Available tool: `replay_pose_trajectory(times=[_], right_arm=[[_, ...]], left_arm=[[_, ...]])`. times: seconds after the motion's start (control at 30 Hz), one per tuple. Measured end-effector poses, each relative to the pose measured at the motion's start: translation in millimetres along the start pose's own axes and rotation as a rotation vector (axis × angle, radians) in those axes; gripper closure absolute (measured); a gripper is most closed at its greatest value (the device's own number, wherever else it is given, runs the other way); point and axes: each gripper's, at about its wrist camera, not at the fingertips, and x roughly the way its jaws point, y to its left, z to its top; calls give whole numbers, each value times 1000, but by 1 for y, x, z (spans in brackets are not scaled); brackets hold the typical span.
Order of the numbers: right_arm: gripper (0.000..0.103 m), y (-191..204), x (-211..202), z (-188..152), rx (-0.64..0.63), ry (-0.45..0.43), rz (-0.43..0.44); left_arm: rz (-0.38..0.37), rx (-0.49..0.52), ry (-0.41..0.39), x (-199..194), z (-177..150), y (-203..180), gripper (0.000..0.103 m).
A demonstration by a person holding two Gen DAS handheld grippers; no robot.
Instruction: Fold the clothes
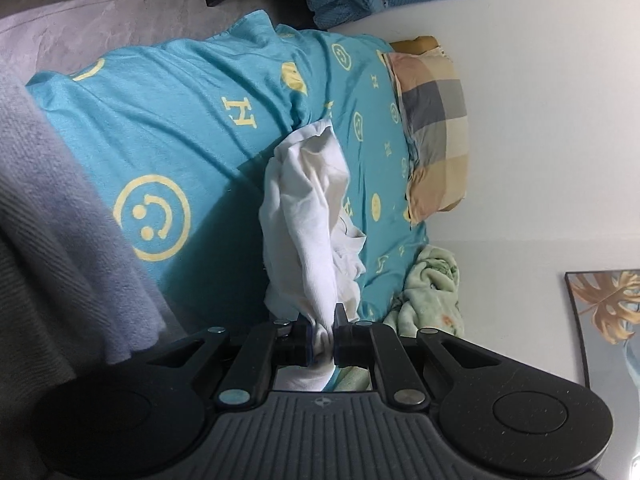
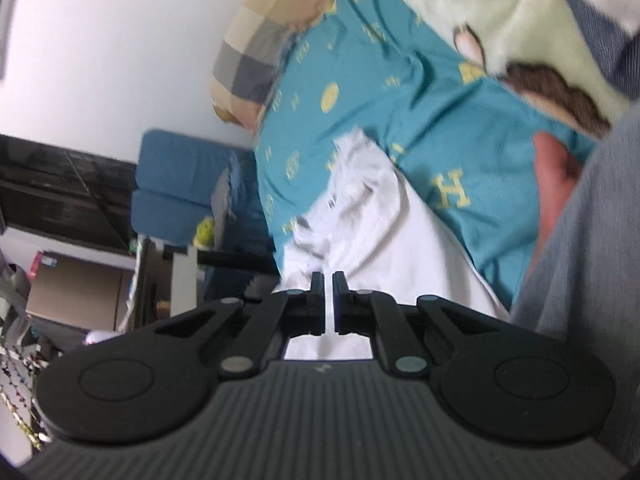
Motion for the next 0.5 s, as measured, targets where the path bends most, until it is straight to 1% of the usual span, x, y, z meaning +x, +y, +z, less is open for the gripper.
replay_pose_trajectory(times=[0.07,0.13,0.2,0.27,0.33,0.37,0.4,0.43,0.47,0.5], right_arm=[[95,-3,12,-9,4,59,-18],[94,-3,30,-23,22,144,-13],[94,-4,46,-40,65,212,-3],[92,-4,63,-59,139,292,11],[87,-4,78,-76,194,355,8],[74,-7,81,-85,237,358,26],[53,-9,85,-95,281,360,46],[41,-13,88,-102,337,339,84],[24,-18,91,-109,394,315,110],[22,-23,94,-115,450,293,131]], left_arm=[[-1,-1,-3,0,1,-2,94],[-5,1,-4,0,1,-6,94],[-8,5,-1,2,0,-11,94],[-10,9,1,4,0,-16,94],[-12,11,-1,6,0,-21,94],[-13,11,-2,7,1,-23,94],[-18,9,-1,8,1,-24,94],[-22,7,0,9,2,-25,94],[-32,8,2,10,4,-26,94],[-42,5,3,10,5,-26,94]])
